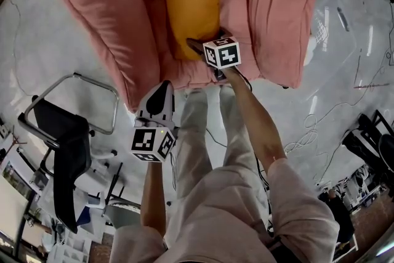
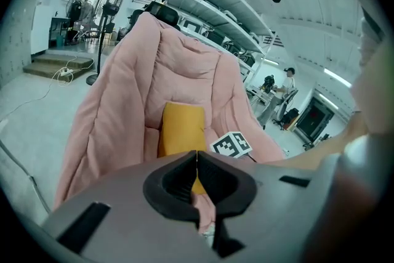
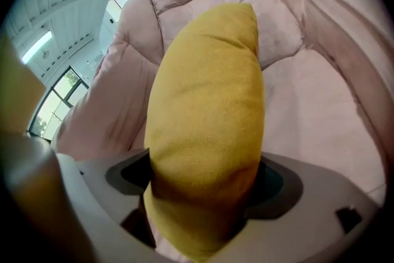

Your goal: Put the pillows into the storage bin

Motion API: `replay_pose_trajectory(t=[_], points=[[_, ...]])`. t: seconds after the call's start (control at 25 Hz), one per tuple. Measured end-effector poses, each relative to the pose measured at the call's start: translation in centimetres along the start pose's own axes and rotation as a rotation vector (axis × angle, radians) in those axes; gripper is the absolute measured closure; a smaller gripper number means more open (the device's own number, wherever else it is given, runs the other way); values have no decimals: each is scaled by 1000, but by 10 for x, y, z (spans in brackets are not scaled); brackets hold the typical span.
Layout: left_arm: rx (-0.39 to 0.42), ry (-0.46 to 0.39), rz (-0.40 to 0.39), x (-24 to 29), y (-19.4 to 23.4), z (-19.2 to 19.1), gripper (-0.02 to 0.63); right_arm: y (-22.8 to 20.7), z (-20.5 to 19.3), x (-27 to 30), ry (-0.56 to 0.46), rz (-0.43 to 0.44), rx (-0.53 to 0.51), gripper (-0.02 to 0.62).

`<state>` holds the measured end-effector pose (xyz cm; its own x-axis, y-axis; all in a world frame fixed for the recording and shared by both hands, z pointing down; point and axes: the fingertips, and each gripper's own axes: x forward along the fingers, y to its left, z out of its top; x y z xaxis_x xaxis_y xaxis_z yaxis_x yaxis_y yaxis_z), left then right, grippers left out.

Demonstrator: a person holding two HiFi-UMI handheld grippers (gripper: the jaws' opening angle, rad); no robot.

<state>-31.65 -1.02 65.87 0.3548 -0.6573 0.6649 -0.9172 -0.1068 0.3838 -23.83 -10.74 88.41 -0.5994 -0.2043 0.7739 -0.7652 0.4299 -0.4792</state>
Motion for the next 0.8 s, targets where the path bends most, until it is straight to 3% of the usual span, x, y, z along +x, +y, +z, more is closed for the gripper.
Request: replay_pose_trajectory(t=[0.2, 0.4, 0.6, 0.8], points=[[15, 9, -11, 5, -10, 2, 594, 6, 5, -18, -17, -27, -33, 210], [39, 13, -20, 10, -23, 5, 594, 12, 12, -43, -50, -47, -36, 195], [63, 10, -32, 14, -45, 10, 594, 18, 7, -76, -68, -74, -114, 227], [91, 9, -56, 20, -71, 14, 594, 23, 14, -130, -153, -72, -160, 239]])
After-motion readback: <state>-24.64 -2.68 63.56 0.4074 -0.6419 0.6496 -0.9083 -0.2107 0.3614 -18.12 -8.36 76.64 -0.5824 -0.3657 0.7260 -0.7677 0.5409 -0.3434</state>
